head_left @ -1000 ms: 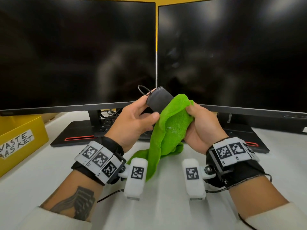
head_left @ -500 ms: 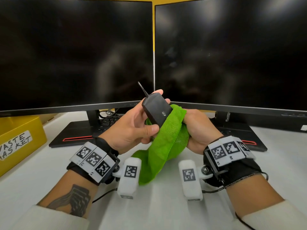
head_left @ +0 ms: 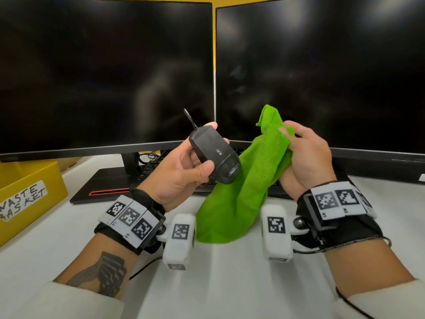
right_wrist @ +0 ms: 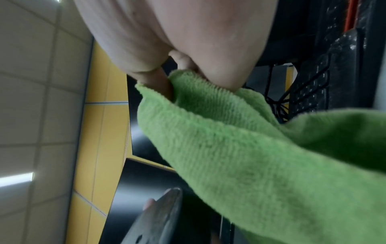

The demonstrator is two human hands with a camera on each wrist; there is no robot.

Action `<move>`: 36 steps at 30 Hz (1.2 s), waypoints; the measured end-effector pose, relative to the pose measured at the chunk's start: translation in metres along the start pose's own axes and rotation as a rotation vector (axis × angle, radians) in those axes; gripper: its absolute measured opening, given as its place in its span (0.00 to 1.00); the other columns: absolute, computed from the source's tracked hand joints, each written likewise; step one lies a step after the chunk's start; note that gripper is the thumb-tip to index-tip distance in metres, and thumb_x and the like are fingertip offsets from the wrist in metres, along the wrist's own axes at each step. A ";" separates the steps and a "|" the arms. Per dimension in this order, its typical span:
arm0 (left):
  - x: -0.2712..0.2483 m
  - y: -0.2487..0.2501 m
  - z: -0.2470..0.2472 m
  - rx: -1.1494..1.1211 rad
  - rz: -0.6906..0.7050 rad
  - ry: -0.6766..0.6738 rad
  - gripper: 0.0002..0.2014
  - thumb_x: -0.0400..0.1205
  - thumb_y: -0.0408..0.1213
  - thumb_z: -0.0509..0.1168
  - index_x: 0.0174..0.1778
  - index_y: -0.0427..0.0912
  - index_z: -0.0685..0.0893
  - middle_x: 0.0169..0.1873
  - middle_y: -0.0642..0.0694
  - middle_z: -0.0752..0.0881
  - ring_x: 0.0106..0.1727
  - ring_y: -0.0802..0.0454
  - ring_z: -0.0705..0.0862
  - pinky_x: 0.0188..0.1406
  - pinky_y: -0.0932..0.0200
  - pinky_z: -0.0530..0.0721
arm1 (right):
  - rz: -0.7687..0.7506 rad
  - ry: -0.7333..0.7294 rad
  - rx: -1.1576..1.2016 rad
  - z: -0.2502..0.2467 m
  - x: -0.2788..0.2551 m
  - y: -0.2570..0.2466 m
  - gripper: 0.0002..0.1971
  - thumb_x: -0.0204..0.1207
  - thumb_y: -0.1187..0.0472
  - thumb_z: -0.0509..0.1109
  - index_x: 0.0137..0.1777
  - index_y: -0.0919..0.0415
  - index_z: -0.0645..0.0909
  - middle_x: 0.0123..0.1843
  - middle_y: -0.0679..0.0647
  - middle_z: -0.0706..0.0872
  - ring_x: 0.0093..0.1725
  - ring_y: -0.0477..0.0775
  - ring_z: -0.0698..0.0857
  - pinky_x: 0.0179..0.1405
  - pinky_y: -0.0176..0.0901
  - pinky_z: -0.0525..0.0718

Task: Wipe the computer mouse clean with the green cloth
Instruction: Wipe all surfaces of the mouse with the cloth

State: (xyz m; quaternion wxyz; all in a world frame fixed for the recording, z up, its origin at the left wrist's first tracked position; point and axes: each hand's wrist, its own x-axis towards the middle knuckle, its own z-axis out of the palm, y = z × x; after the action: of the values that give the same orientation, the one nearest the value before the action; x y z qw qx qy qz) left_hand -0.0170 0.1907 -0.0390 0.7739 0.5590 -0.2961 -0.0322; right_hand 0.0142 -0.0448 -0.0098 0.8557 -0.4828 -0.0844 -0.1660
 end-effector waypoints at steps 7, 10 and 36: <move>0.000 0.002 -0.003 -0.059 -0.058 -0.048 0.48 0.74 0.39 0.83 0.89 0.55 0.65 0.85 0.37 0.72 0.82 0.28 0.75 0.71 0.24 0.80 | -0.093 -0.361 -0.149 0.009 -0.016 0.007 0.11 0.65 0.64 0.84 0.48 0.65 0.93 0.48 0.70 0.93 0.47 0.67 0.92 0.55 0.69 0.92; 0.001 0.001 0.001 -0.066 -0.050 -0.002 0.49 0.72 0.39 0.85 0.88 0.50 0.67 0.81 0.35 0.76 0.75 0.34 0.83 0.63 0.34 0.89 | -0.265 -0.572 -0.426 0.015 -0.024 0.012 0.11 0.67 0.63 0.84 0.48 0.67 0.94 0.46 0.59 0.94 0.48 0.55 0.92 0.58 0.56 0.91; 0.000 -0.003 0.005 -0.018 -0.075 -0.022 0.48 0.71 0.35 0.84 0.87 0.49 0.69 0.77 0.37 0.80 0.70 0.38 0.86 0.57 0.39 0.91 | -0.361 -0.547 -0.803 0.016 -0.029 0.013 0.13 0.70 0.67 0.86 0.31 0.63 0.84 0.33 0.66 0.90 0.32 0.60 0.89 0.34 0.50 0.88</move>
State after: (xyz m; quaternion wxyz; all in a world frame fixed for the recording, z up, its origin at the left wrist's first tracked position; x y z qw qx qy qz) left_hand -0.0184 0.1852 -0.0403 0.7738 0.5622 -0.2831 -0.0701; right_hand -0.0078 -0.0193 -0.0212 0.5072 -0.7767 -0.3166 -0.1980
